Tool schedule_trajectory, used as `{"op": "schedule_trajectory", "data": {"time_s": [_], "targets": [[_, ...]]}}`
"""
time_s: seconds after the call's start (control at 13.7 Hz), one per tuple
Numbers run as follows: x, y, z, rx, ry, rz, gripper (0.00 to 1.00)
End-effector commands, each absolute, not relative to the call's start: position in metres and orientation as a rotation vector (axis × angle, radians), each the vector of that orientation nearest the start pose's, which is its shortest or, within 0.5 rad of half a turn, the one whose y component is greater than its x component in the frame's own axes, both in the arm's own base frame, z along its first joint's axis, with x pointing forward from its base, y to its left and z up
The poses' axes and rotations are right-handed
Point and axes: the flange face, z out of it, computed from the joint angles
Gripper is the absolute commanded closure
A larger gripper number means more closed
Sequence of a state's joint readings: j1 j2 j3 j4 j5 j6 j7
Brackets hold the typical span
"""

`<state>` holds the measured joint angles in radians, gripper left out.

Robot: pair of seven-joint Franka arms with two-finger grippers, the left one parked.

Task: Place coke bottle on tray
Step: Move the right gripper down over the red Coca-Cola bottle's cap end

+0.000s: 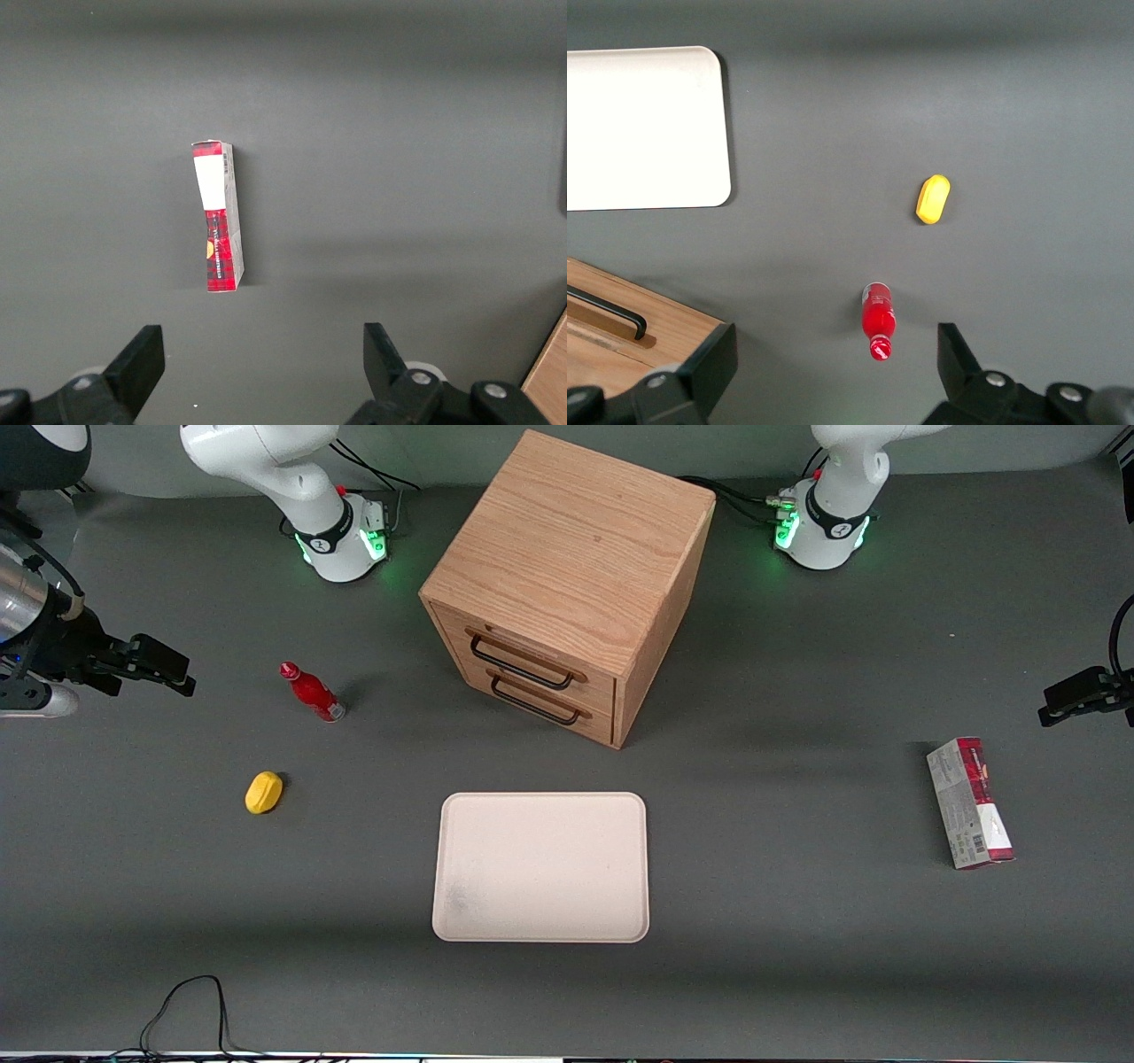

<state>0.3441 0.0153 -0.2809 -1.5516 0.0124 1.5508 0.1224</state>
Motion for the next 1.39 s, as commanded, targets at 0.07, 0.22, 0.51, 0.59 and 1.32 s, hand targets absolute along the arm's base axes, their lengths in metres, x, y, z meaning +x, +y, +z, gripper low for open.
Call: {"op": "schedule_trajectory", "data": {"time_s": [0.07,0.22,0.51,0.59,1.32], "targets": [[0.559,0.036,0.625,-3.111,0.084,0.040,0.00],[0.558,0.036,0.613,-3.111,0.088,0.083,0.00],[0.537,0.034,0.554,-3.112,0.055,0.274,0.00],[0.521,0.030,0.537,-3.100,0.048,0.252,0.00],[0.418,0.029,0.390,-3.100,-0.052,0.019,0.00]]}}
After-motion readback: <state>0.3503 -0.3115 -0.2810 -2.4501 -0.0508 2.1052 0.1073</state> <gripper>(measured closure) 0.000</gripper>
